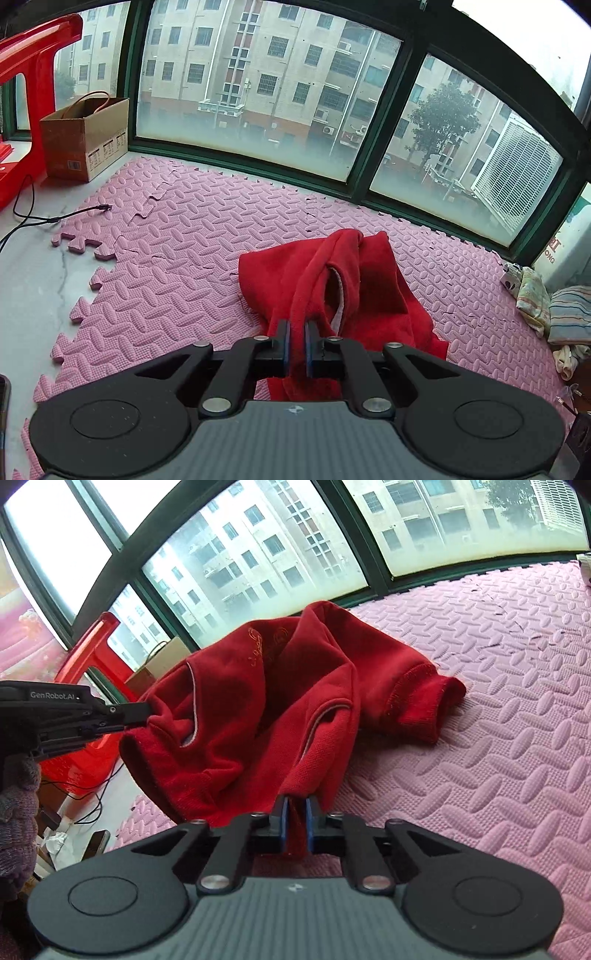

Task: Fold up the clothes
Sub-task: 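Grasp the red hoodie hem with the right gripper while the left gripper grasps it too, then lift the red hoodie with both grippers and shake it open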

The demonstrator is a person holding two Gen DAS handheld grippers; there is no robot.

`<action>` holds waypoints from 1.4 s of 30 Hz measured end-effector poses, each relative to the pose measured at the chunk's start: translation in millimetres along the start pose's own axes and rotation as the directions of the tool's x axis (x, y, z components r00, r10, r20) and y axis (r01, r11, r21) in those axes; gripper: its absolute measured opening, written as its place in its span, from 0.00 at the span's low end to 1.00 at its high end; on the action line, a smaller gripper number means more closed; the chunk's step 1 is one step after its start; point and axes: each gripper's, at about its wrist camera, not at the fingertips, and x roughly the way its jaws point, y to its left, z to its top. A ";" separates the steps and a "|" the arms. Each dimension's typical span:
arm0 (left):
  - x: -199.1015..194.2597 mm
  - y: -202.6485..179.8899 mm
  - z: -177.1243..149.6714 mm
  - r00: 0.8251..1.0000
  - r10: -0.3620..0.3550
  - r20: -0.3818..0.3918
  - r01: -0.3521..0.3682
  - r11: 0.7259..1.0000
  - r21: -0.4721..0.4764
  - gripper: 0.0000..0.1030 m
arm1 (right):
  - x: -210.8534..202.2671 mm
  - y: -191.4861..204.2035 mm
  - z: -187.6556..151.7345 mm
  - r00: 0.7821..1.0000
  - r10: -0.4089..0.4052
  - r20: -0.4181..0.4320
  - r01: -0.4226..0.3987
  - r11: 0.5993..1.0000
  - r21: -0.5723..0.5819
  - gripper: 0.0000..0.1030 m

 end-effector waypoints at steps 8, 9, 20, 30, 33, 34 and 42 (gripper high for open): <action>-47.4 29.7 -6.7 0.999 -0.033 0.018 0.034 0.997 -0.067 0.08 | -60.8 40.0 -5.7 0.994 0.103 0.034 -0.098 0.986 -0.134 0.05; -53.0 33.5 -9.6 0.999 -0.034 0.018 0.036 0.997 -0.070 0.08 | -67.6 44.6 -7.0 0.993 0.116 0.031 -0.110 0.982 -0.153 0.00; -80.7 85.1 -46.4 1.000 0.027 -0.015 -0.029 0.989 -0.147 0.08 | -80.5 59.1 -14.8 0.998 0.054 -0.039 -0.062 0.967 -0.246 0.08; -74.1 126.3 -58.2 0.995 0.095 -0.042 -0.102 0.966 -0.237 0.08 | -5.9 52.5 -21.7 0.982 0.047 -0.184 -0.079 0.982 -0.170 0.36; -70.7 135.3 -64.2 0.992 0.113 -0.063 -0.126 0.960 -0.251 0.08 | 10.1 51.8 -23.9 0.975 0.075 -0.209 -0.101 0.988 -0.115 0.36; -69.9 137.6 -66.3 0.991 0.118 -0.068 -0.131 0.959 -0.252 0.08 | 15.2 52.0 -24.7 0.973 0.083 -0.216 -0.106 0.989 -0.101 0.38; -66.5 149.2 -72.7 0.988 0.117 -0.104 -0.142 0.949 -0.280 0.08 | 20.3 50.9 -32.2 0.970 0.134 -0.203 -0.143 0.989 -0.029 0.08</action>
